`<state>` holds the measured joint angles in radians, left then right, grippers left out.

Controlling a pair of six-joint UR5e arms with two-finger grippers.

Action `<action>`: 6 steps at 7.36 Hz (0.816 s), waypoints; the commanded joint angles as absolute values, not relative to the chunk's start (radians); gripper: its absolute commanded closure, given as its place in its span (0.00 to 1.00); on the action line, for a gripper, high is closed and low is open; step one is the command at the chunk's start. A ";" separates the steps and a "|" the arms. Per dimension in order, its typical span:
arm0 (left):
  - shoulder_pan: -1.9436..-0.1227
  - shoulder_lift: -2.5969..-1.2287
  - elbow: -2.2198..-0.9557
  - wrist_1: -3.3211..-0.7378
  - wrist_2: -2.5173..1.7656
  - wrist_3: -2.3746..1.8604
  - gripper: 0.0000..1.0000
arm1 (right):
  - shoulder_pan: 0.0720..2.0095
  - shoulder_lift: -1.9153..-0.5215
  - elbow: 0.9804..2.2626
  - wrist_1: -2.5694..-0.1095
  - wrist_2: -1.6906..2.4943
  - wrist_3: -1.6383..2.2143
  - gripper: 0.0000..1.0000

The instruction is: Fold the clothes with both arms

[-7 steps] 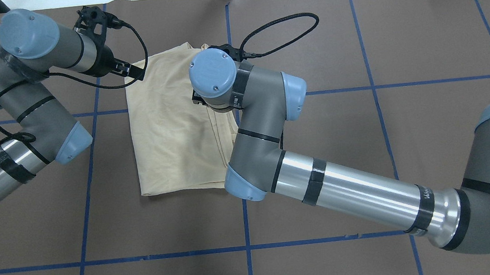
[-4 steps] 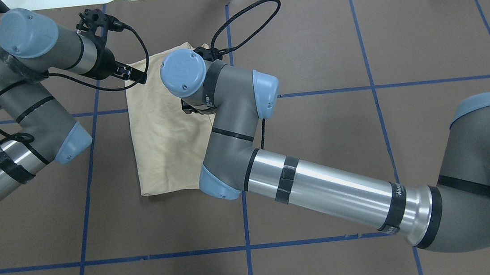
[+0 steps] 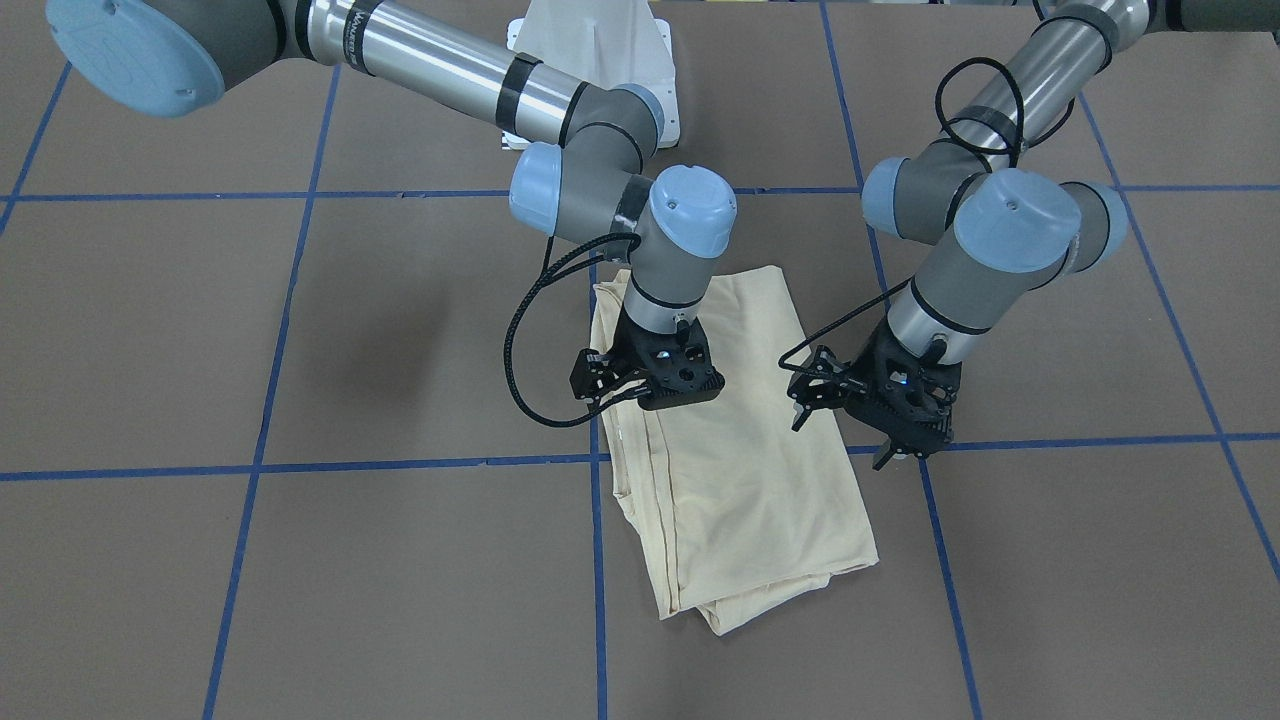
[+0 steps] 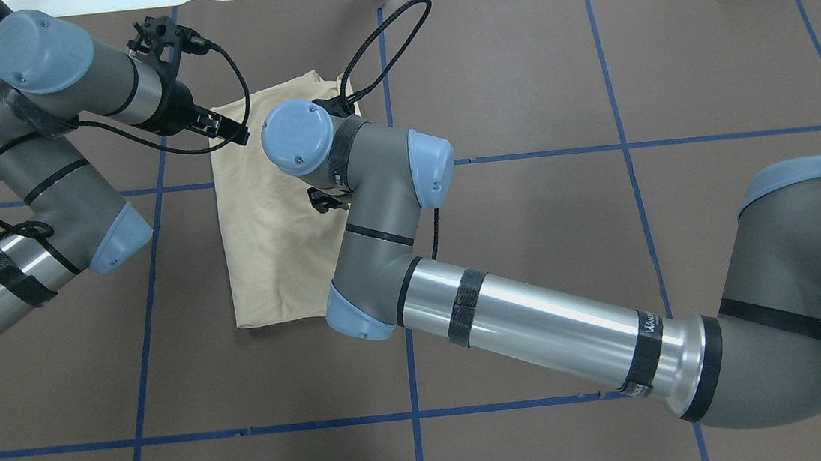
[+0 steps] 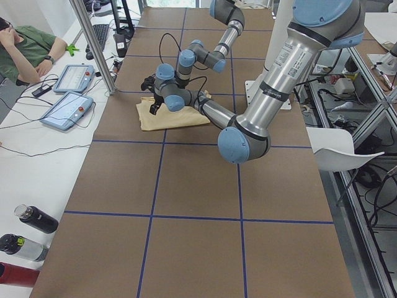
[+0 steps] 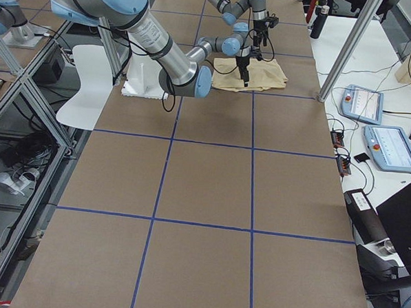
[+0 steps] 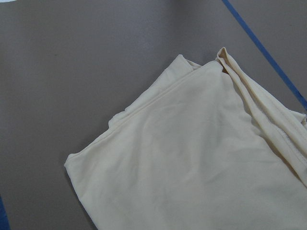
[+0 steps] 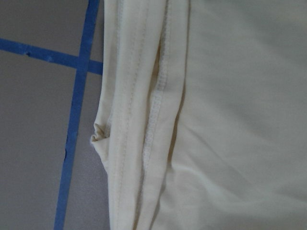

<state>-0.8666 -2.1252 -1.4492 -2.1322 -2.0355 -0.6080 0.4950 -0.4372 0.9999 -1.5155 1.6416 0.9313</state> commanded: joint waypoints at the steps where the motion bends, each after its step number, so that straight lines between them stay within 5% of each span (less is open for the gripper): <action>1: -0.867 -2.125 -1.450 -2.132 -2.037 -0.607 0.00 | 0.489 -0.437 0.985 -1.516 1.641 0.913 0.01; 6: -0.867 -2.125 -1.451 -2.132 -2.036 -0.607 0.00 | 0.495 -0.439 0.989 -1.598 1.602 0.836 0.01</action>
<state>-0.8667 -2.1246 -1.4506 -2.1322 -2.0361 -0.6075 0.4928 -0.4373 0.9871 -1.5697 1.6145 0.8611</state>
